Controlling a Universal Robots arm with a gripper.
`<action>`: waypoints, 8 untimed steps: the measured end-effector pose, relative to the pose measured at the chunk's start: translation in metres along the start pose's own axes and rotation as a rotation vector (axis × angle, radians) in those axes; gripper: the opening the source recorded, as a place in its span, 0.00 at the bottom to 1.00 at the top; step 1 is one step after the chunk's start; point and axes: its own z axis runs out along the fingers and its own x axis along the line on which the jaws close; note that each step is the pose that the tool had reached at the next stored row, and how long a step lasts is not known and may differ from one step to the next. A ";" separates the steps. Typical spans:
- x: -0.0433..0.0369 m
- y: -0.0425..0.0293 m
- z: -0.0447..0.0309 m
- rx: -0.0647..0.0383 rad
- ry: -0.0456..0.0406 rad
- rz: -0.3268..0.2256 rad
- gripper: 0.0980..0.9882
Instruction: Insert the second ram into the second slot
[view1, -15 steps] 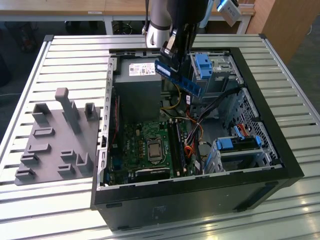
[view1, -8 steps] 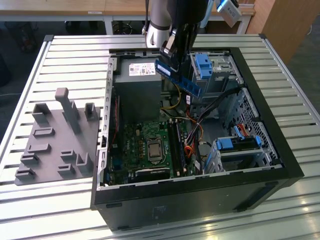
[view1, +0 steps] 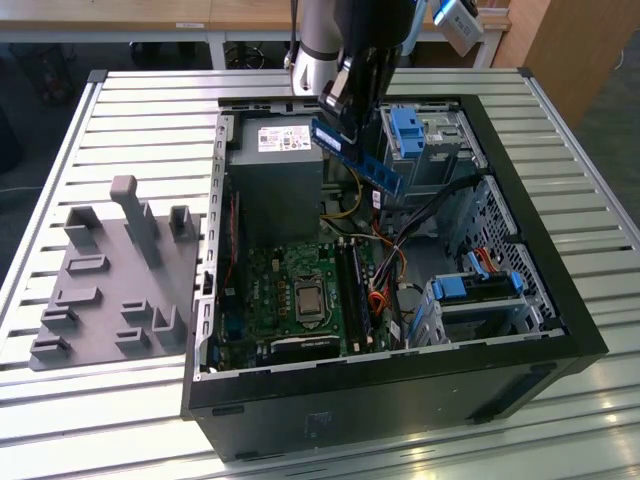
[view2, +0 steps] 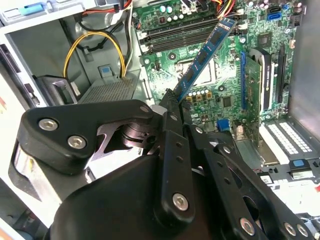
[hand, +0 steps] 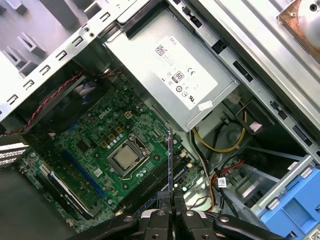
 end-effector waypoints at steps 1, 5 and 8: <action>0.0000 0.0000 0.0000 0.000 -0.0001 0.004 0.04; 0.0000 0.0000 0.0000 0.000 -0.0006 0.018 0.04; 0.0000 0.0000 0.0000 0.000 -0.0011 0.029 0.04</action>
